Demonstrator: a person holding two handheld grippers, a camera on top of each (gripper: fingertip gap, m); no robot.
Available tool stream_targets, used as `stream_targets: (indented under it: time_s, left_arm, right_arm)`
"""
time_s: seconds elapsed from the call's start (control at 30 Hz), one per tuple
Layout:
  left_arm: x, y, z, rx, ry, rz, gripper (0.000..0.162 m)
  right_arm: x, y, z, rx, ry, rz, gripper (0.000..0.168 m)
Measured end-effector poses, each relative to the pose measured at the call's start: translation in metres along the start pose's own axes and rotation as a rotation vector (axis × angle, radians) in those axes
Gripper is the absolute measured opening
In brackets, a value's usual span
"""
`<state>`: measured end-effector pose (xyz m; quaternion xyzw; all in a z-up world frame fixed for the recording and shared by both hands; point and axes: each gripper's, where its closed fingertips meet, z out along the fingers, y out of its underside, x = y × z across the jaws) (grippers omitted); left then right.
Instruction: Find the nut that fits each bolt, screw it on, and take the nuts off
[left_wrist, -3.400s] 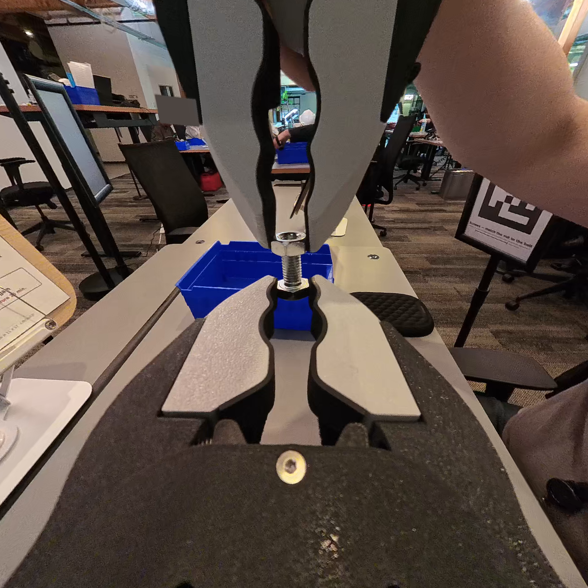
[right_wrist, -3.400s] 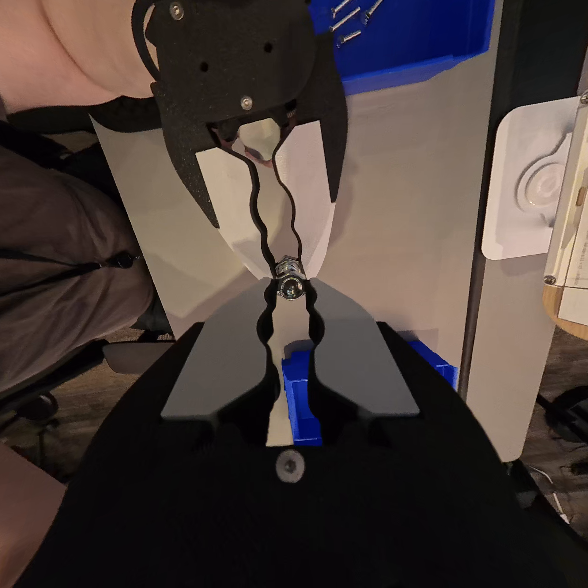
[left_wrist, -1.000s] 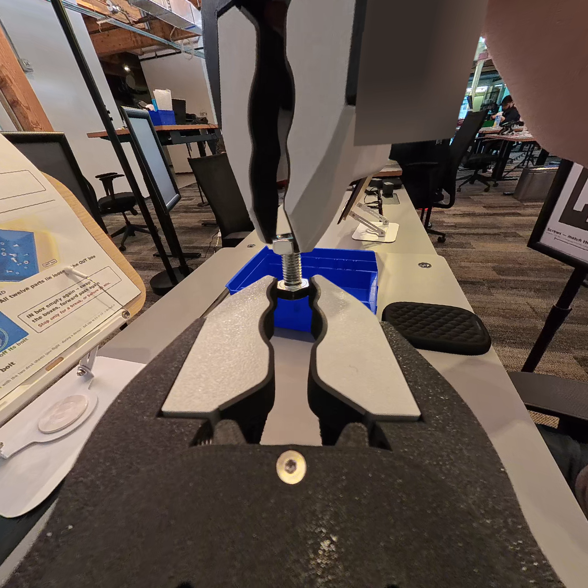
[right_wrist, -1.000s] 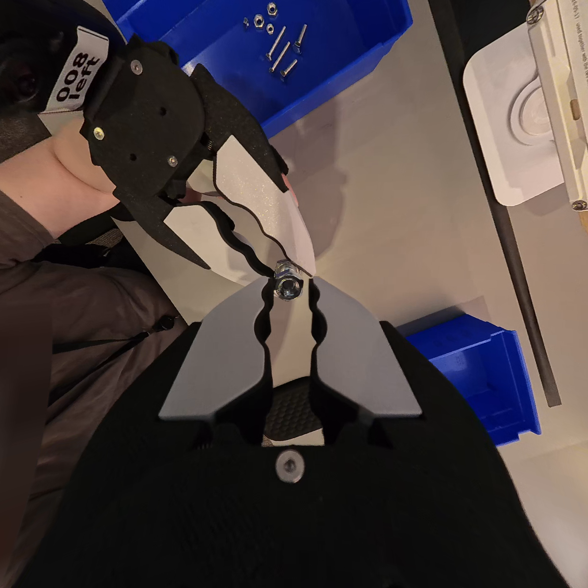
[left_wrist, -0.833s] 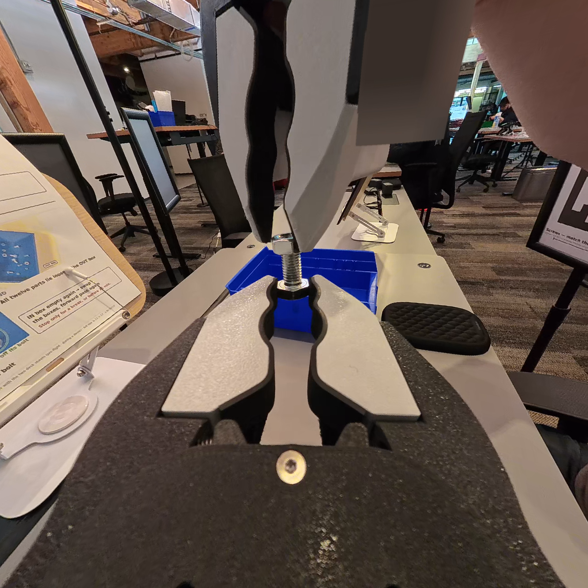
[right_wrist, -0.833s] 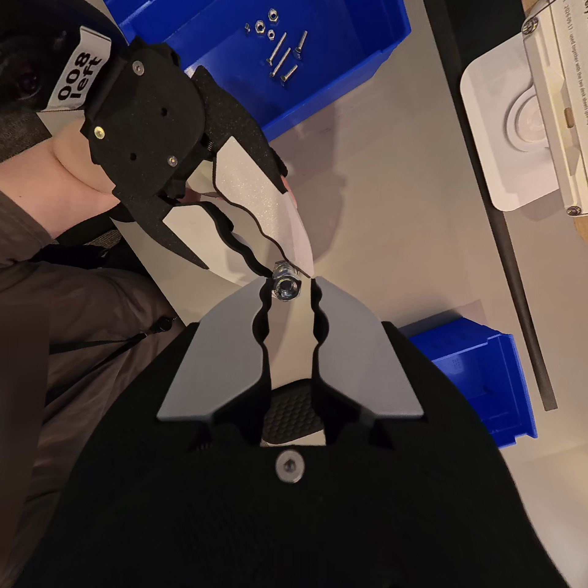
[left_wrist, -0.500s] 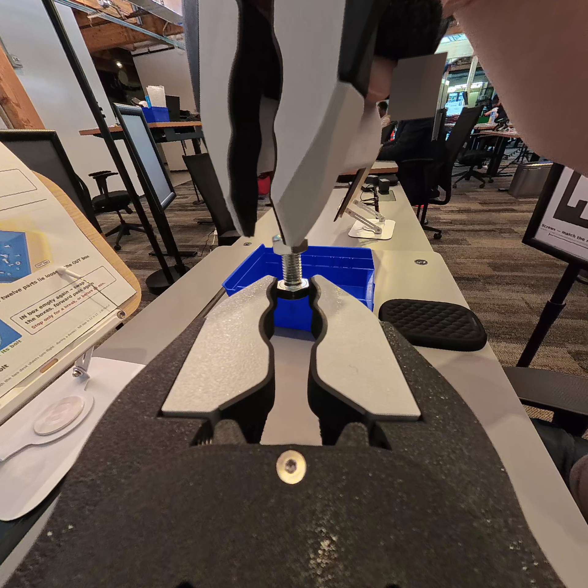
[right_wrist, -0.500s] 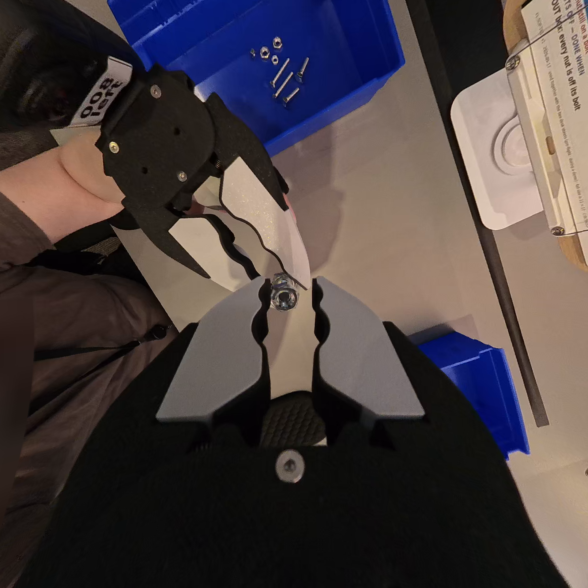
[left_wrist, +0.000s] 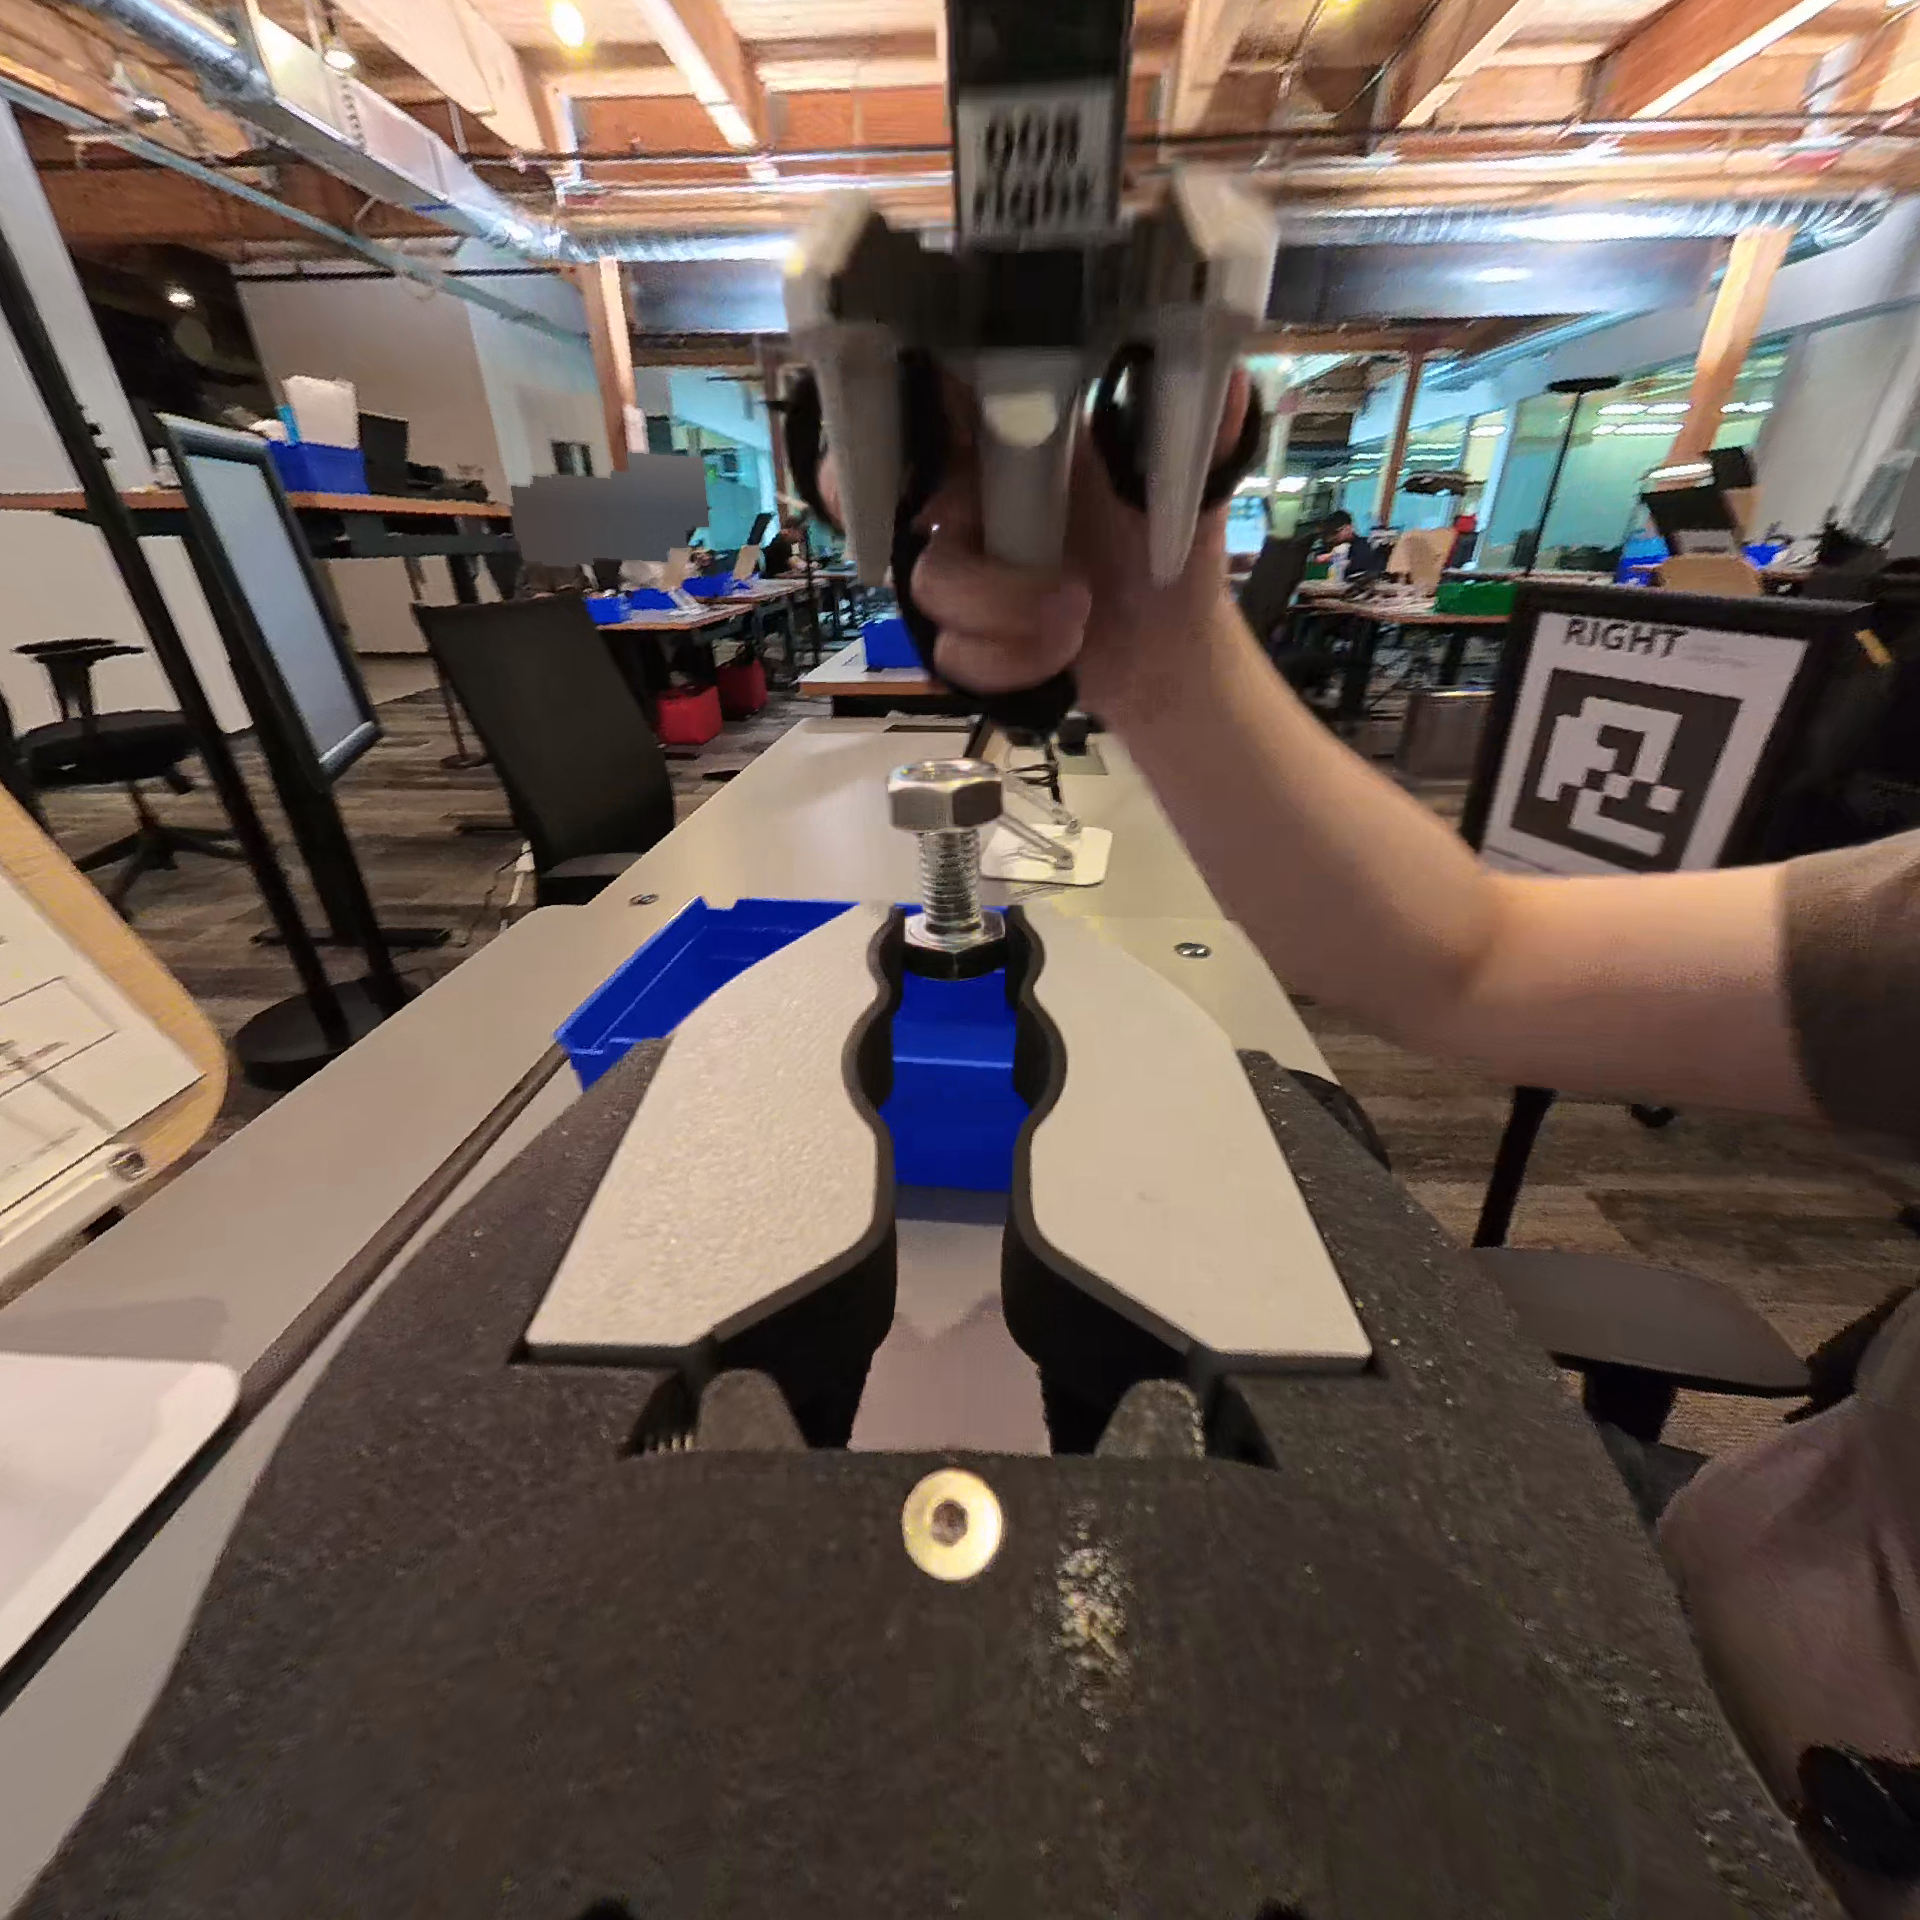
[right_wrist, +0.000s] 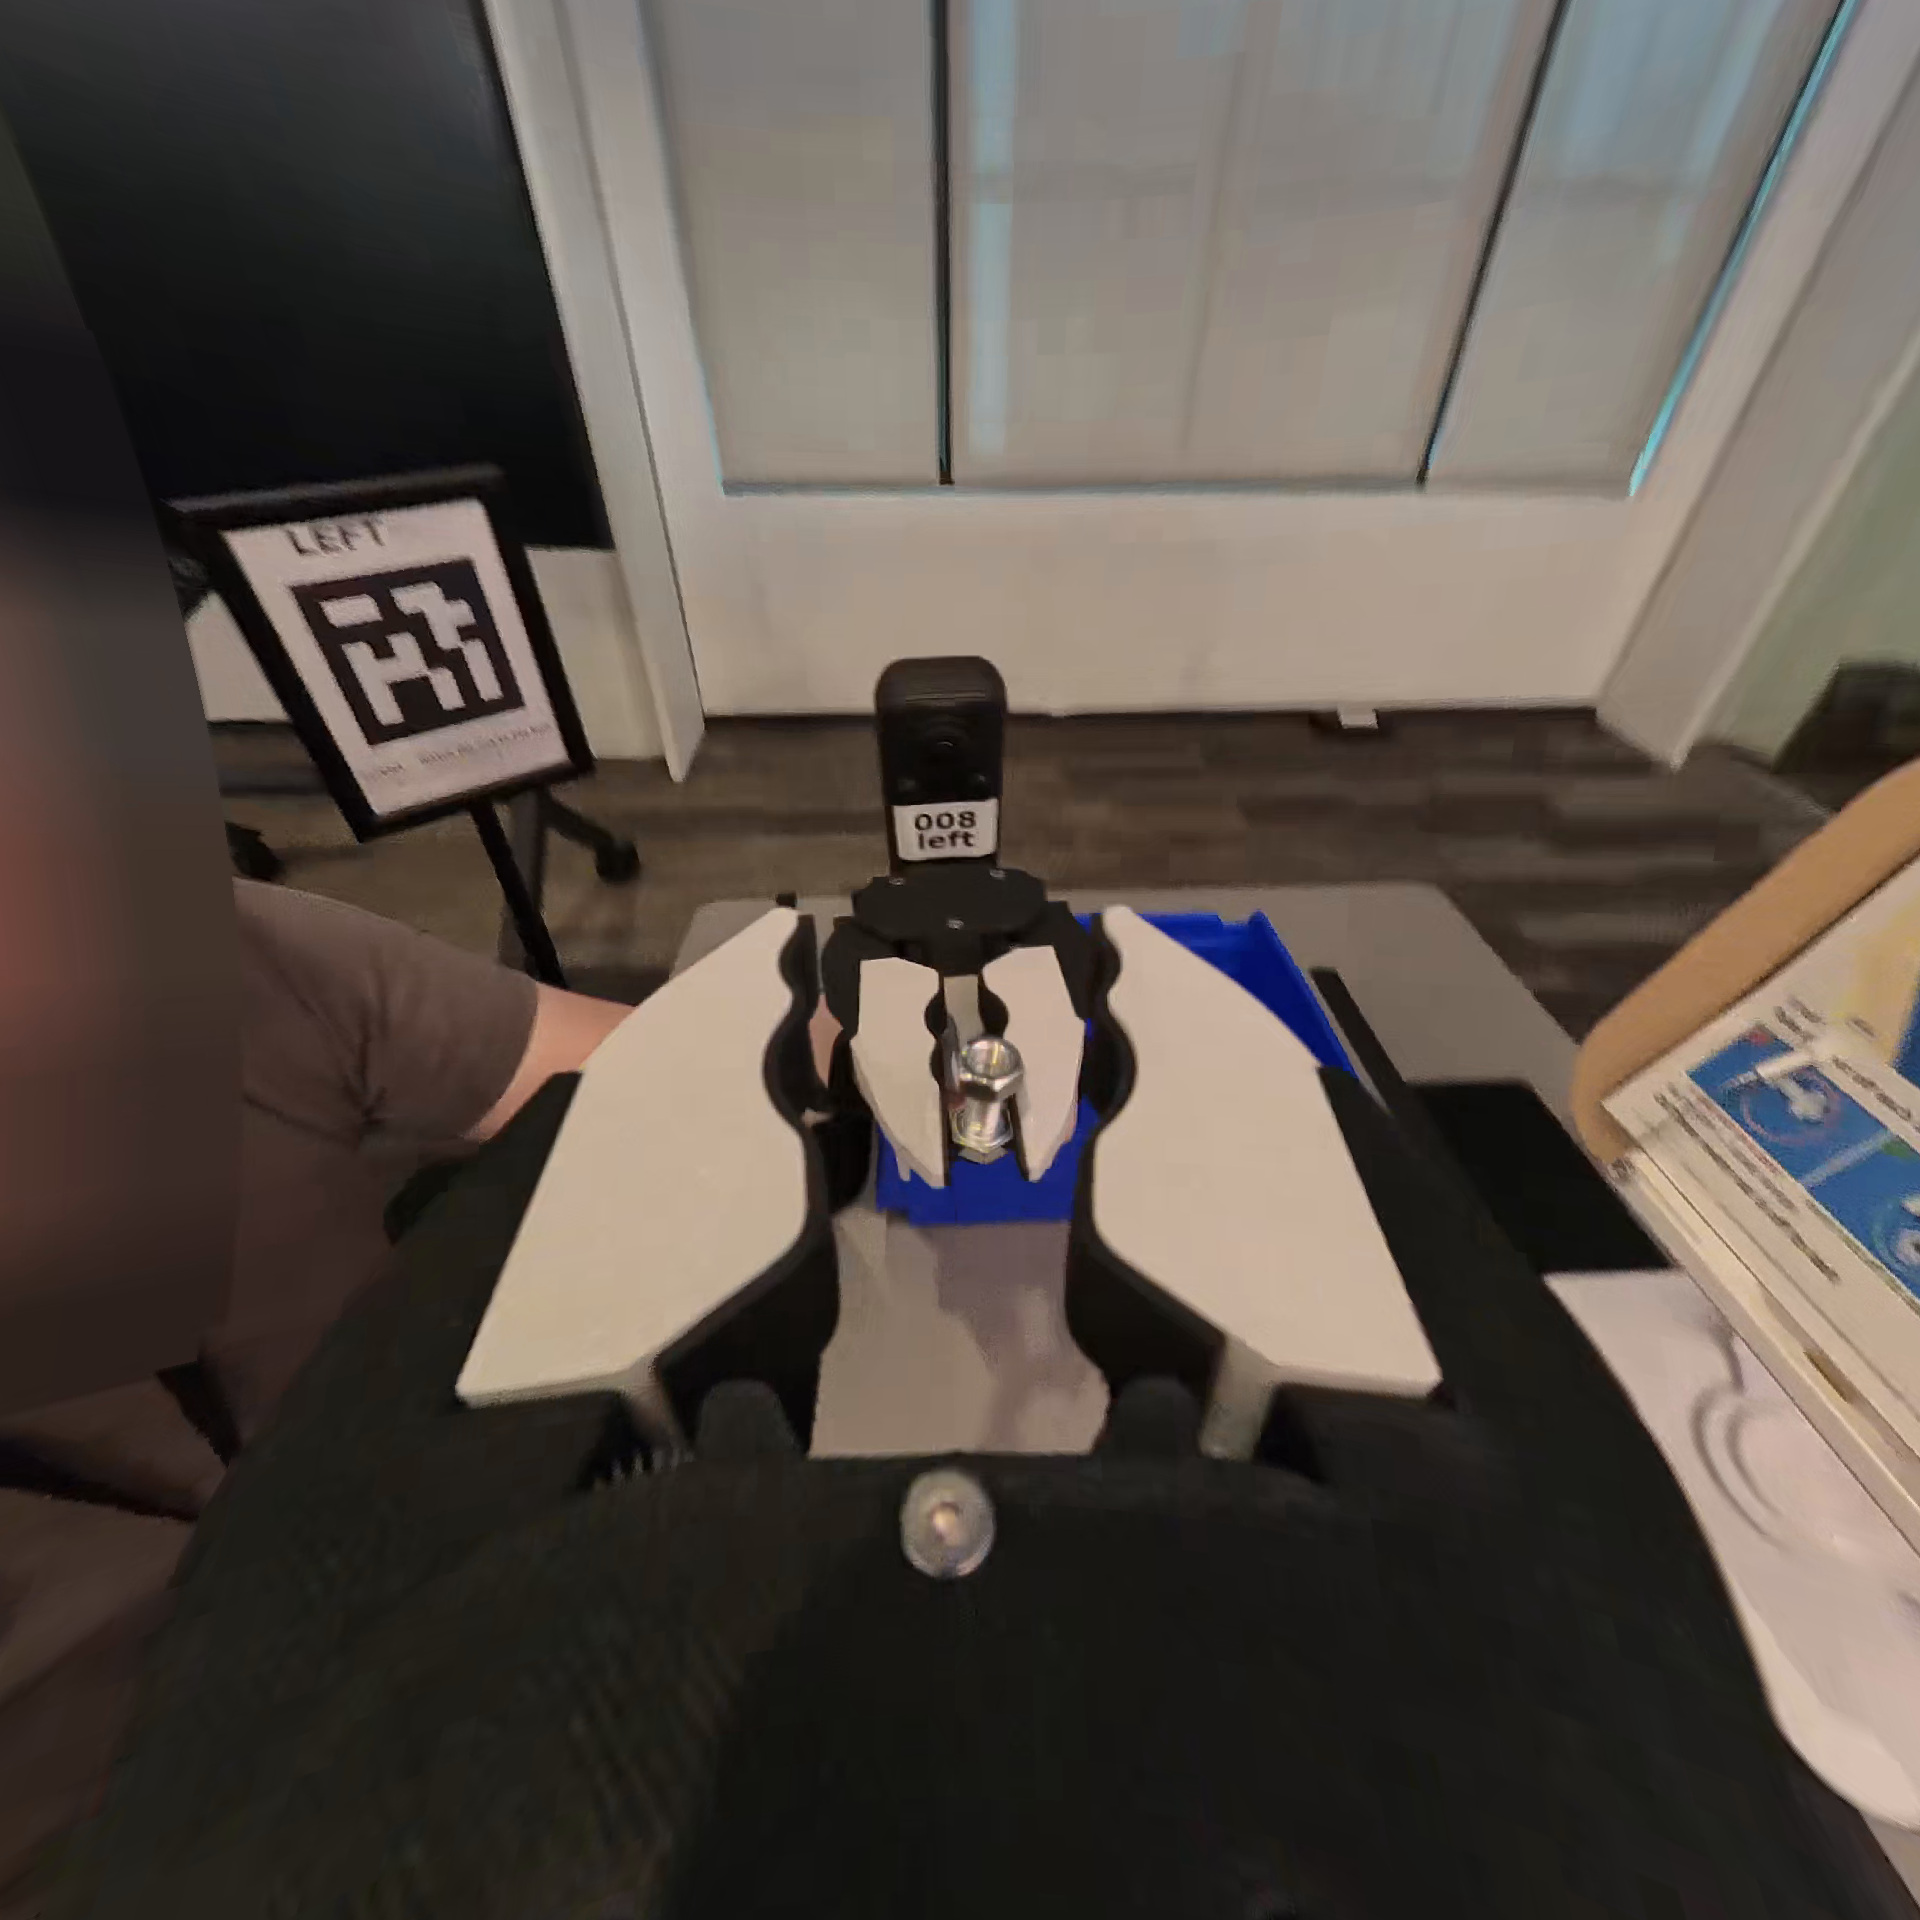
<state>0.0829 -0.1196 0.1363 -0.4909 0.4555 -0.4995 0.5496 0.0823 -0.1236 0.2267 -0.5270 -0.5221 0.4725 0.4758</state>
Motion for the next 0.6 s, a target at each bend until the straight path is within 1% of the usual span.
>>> stream_targets:
  time_s: [0.07, 0.13, 0.3, 0.47, 0.6]
  left_arm:
    - [0.006, 0.0, 0.004, 0.016, 0.033, 0.0, 0.018]
    - [0.009, 0.002, 0.008, 0.019, 0.051, 0.004, 0.018]
    - [0.015, 0.007, 0.015, 0.023, 0.08, -0.009, 0.018]
    - [0.018, 0.014, 0.022, -0.001, 0.088, -0.008, 0.018]
    - [0.021, 0.015, 0.026, -0.008, 0.077, 0.018, 0.018]
  right_arm:
    - [-0.006, 0.013, -0.01, 0.095, -0.032, -0.04, 0.053]
    - [-0.007, 0.028, -0.018, 0.15, -0.049, -0.079, 0.053]
    - [-0.006, 0.048, -0.03, 0.224, -0.116, -0.031, 0.053]
    - [-0.012, 0.059, -0.027, 0.266, -0.119, -0.068, 0.052]
    - [-0.02, 0.069, -0.018, 0.236, -0.151, -0.073, 0.051]
